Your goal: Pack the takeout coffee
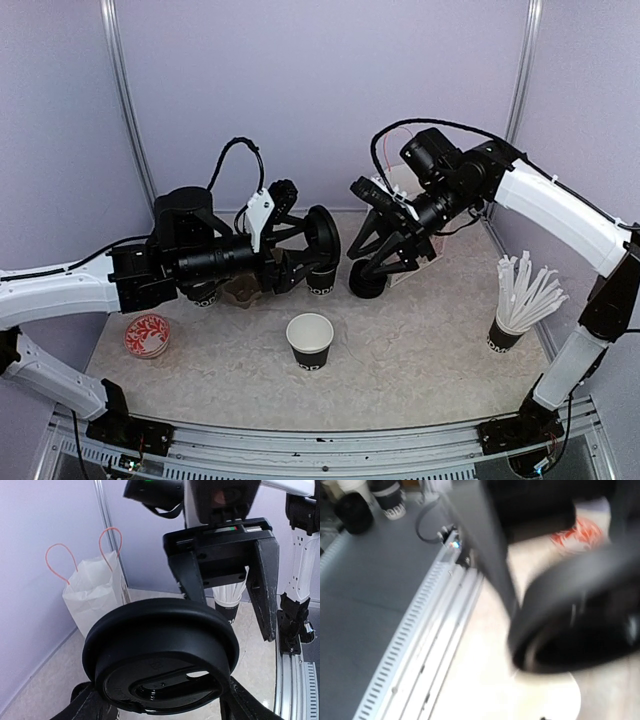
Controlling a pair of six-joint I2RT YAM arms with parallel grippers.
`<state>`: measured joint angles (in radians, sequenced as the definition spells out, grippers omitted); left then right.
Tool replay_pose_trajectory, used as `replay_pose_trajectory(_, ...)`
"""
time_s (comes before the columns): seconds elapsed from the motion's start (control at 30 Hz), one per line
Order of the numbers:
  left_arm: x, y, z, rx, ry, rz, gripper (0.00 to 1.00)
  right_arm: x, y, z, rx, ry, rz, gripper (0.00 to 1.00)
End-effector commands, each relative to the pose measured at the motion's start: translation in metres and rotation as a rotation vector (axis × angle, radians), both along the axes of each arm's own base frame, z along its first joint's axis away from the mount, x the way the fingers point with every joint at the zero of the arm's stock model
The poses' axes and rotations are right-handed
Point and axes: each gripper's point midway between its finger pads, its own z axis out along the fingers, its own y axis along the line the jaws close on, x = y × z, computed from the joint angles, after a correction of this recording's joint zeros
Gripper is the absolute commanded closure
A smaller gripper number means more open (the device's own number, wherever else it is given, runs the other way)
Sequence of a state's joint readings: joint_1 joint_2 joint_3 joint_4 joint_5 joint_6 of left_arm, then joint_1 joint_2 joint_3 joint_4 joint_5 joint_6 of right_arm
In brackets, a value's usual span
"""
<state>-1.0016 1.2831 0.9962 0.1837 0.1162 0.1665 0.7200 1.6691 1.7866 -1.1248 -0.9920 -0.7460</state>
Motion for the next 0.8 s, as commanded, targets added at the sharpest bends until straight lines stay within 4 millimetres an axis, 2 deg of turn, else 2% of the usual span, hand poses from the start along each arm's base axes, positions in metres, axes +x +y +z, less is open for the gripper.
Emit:
replay_pose_trajectory(0.0,-0.008,0.028,-0.025,0.211,0.197,0.073,0.32,0.021,-0.017,-0.013,-0.041,-0.075,-0.138,0.5)
replay_pose_trajectory(0.07,-0.021,0.035,-0.043,0.313,0.279,0.063,0.3,0.04,-0.021,-0.031,-0.09,-0.096,-0.234,0.5)
replay_pose_trajectory(0.13,-0.033,0.043,-0.065,0.428,0.352,0.064,0.31,0.068,-0.023,-0.057,-0.168,-0.15,-0.355,0.49)
replay_pose_trajectory(0.2,-0.039,0.052,-0.084,0.525,0.402,0.087,0.32,0.099,-0.026,-0.084,-0.249,-0.165,-0.493,0.49)
replay_pose_trajectory(0.27,-0.043,0.057,-0.099,0.592,0.444,0.106,0.32,0.117,-0.025,-0.104,-0.31,-0.148,-0.557,0.49)
replay_pose_trajectory(0.33,-0.046,0.059,-0.11,0.63,0.466,0.107,0.32,0.119,-0.019,-0.115,-0.323,-0.103,-0.554,0.49)
replay_pose_trajectory(0.47,-0.048,0.061,-0.12,0.68,0.492,0.105,0.32,0.115,-0.008,-0.119,-0.299,-0.031,-0.53,0.49)
replay_pose_trajectory(0.63,-0.04,0.058,-0.137,0.763,0.504,0.139,0.32,0.115,-0.008,-0.124,-0.309,-0.013,-0.531,0.49)
replay_pose_trajectory(0.77,-0.035,0.048,-0.146,0.796,0.509,0.128,0.32,0.114,-0.01,-0.123,-0.311,-0.022,-0.535,0.49)
